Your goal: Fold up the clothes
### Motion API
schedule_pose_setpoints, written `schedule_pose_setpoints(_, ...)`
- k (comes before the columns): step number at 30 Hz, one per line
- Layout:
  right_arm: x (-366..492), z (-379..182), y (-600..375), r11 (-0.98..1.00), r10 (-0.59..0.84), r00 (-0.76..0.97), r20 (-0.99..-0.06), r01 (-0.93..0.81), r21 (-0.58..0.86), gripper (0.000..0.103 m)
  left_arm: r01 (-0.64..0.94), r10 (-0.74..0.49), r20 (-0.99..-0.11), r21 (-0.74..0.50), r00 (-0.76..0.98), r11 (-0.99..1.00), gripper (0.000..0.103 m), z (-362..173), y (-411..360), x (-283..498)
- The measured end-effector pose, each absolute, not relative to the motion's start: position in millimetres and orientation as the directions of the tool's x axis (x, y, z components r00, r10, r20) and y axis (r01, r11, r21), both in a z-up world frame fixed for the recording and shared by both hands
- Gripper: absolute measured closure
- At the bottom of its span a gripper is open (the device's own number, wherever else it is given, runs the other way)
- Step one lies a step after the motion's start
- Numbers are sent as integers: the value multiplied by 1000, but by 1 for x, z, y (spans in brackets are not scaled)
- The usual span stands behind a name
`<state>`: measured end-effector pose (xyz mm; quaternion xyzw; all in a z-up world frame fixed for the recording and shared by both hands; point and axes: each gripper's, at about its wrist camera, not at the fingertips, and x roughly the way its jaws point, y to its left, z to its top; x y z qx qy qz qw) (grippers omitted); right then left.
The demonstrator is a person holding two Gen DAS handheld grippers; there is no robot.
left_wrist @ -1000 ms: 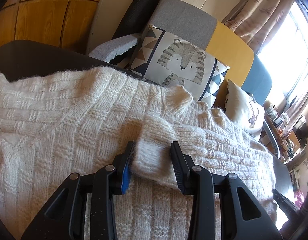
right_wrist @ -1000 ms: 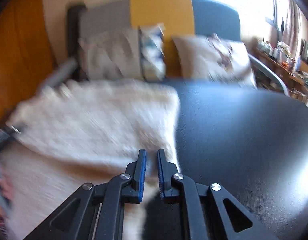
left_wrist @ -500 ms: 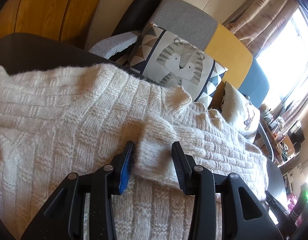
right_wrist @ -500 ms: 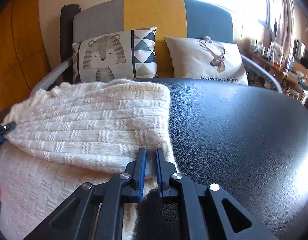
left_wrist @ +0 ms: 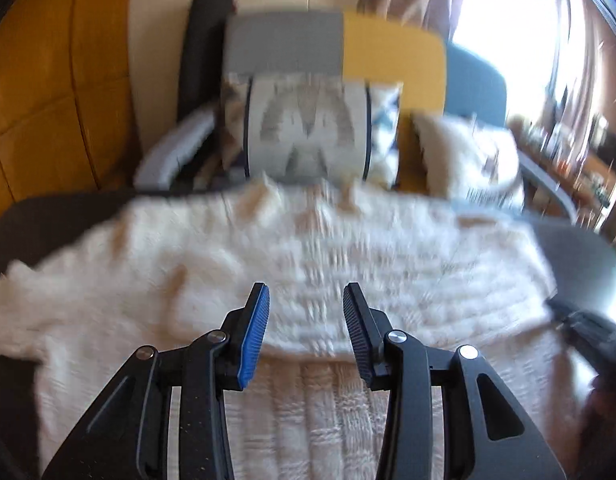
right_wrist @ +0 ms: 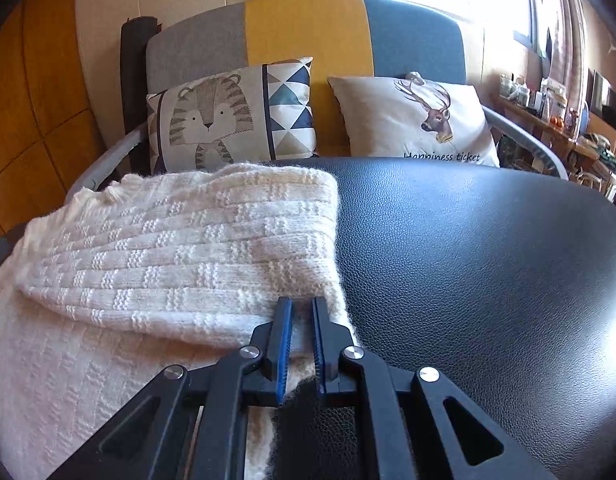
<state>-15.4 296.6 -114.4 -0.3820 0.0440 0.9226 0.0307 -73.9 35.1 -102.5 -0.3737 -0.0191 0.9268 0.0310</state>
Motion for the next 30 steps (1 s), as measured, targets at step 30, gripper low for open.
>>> schedule_pose_setpoints(30,-30,-79,225,-998,-56,-651,-757,31,47,94,-38,95,-673,-100,-734,-994,56,-118,30,-73)
